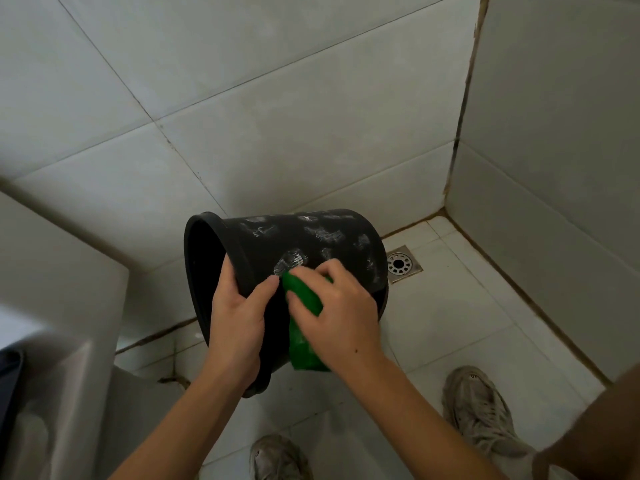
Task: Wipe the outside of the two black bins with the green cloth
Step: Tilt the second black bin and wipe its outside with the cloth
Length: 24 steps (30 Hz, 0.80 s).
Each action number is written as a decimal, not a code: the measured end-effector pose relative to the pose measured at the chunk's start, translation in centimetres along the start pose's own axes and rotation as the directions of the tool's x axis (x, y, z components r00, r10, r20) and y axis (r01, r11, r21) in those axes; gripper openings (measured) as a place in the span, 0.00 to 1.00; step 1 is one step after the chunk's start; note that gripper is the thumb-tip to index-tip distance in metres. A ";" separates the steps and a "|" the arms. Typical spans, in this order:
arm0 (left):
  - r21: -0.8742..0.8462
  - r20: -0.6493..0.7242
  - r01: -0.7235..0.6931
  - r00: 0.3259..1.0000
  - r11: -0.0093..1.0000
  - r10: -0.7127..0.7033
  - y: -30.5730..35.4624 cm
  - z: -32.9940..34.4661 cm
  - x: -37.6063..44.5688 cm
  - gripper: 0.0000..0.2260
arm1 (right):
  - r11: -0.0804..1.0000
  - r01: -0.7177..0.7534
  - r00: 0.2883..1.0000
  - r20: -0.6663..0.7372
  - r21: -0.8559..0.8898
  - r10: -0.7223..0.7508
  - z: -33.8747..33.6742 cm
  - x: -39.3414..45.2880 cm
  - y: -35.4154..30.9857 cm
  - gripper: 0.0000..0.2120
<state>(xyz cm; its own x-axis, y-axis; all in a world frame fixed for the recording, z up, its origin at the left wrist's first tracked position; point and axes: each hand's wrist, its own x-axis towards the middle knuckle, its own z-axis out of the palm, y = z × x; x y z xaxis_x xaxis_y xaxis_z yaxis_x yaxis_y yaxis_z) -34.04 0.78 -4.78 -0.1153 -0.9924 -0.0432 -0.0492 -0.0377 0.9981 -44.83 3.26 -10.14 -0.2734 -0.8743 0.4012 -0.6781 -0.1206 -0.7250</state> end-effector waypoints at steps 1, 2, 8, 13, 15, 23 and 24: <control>-0.002 0.001 -0.003 1.000 1.000 0.003 0.0 0.0 0.0 0.19 | 1.000 0.007 1.000 0.014 -0.007 -0.007 -0.3 0.6 0.2 0.17; -0.001 0.002 -0.007 1.000 1.000 0.007 0.0 0.0 0.0 0.19 | 1.000 -0.010 1.000 0.029 -0.019 0.010 -0.6 1.5 0.5 0.16; 0.040 -0.014 -0.032 0.999 0.999 0.033 -0.1 0.1 0.1 0.17 | 0.988 -0.092 0.990 0.093 -0.127 0.105 -1.2 5.4 0.2 0.15; 0.030 -0.020 -0.025 0.999 0.999 0.026 -0.6 -0.1 0.0 0.16 | 0.997 0.073 0.981 0.185 -0.039 -0.065 -1.8 4.3 0.0 0.15; 0.029 -0.008 -0.029 1.000 0.999 0.029 -0.6 0.0 0.0 0.16 | 0.996 0.020 0.976 0.220 -0.082 -0.002 -1.8 6.0 0.5 0.15; 0.060 -0.046 -0.047 0.998 0.997 0.050 -0.6 -0.1 0.4 0.15 | 0.989 0.146 0.973 0.178 0.007 -0.145 -1.8 3.9 -1.1 0.13; 0.055 -0.041 -0.046 0.998 0.997 0.048 -0.6 -0.1 0.3 0.15 | 0.990 0.140 0.974 0.179 0.011 -0.140 -1.8 4.0 -0.8 0.13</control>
<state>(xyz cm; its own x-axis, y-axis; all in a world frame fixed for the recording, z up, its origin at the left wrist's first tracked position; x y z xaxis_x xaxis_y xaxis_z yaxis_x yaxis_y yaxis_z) -33.92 0.47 -5.40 -0.0771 -0.9970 0.0070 -0.0979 0.0145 0.9951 -46.57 0.72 -6.94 -0.0495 -0.9188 0.3917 -0.7025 -0.2468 -0.6676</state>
